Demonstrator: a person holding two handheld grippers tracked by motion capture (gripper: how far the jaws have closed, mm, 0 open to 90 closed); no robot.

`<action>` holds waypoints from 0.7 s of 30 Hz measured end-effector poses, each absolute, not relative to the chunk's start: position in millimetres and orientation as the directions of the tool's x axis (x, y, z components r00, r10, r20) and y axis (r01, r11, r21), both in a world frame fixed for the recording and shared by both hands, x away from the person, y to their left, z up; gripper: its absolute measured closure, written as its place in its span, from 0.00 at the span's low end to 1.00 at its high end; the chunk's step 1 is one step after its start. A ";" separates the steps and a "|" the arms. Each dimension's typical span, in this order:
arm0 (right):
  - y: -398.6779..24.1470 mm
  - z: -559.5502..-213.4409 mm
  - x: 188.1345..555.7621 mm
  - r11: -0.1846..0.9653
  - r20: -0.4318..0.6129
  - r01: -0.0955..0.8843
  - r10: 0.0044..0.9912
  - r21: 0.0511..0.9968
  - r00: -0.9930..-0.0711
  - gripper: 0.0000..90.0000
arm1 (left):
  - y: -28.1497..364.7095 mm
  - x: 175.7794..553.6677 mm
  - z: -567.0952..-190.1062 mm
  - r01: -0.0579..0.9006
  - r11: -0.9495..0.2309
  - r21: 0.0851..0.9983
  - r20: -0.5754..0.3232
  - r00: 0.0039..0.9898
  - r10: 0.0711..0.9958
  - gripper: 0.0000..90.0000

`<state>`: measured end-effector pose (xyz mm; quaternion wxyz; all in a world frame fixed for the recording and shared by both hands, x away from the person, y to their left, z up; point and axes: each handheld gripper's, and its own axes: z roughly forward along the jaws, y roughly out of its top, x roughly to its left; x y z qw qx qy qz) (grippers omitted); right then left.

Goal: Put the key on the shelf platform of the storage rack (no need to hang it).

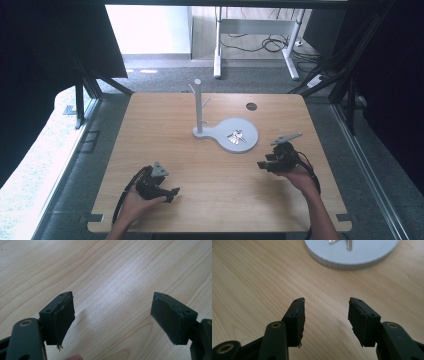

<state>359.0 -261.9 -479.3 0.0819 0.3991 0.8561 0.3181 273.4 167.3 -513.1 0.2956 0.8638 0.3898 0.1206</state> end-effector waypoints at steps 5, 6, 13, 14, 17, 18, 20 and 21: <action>-281.7 -496.0 340.9 0.450 0.112 0.650 0.764 0.612 -0.636 0.53 | 166.3 273.6 -513.9 0.605 -0.522 0.601 -0.022 0.665 0.746 0.22; -284.3 -499.7 338.1 0.450 0.108 0.655 0.770 0.608 -0.629 0.53 | 166.0 273.6 -514.0 0.606 -0.521 0.601 -0.022 0.664 0.747 0.22; -296.8 -515.5 324.1 0.437 0.111 0.670 0.784 0.600 -0.610 0.52 | 164.8 272.9 -513.4 0.602 -0.517 0.608 -0.019 0.662 0.749 0.22; -297.7 -516.3 323.7 0.432 0.114 0.671 0.786 0.602 -0.608 0.52 | 164.3 272.8 -513.8 0.603 -0.518 0.606 -0.019 0.662 0.749 0.22; -297.7 -518.3 323.6 0.427 0.110 0.675 0.793 0.601 -0.600 0.52 | 163.2 272.8 -514.6 0.602 -0.523 0.603 -0.019 0.667 0.745 0.22; -297.4 -518.8 323.8 0.431 0.106 0.671 0.791 0.603 -0.603 0.51 | 162.8 272.9 -514.9 0.601 -0.525 0.603 -0.019 0.668 0.744 0.22; -295.4 -519.8 323.7 0.435 0.097 0.671 0.793 0.601 -0.601 0.50 | 162.5 273.0 -515.2 0.599 -0.528 0.602 -0.018 0.671 0.741 0.22; -294.3 -520.3 323.7 0.437 0.091 0.670 0.794 0.600 -0.601 0.49 | 162.6 273.0 -515.2 0.599 -0.529 0.602 -0.017 0.671 0.741 0.22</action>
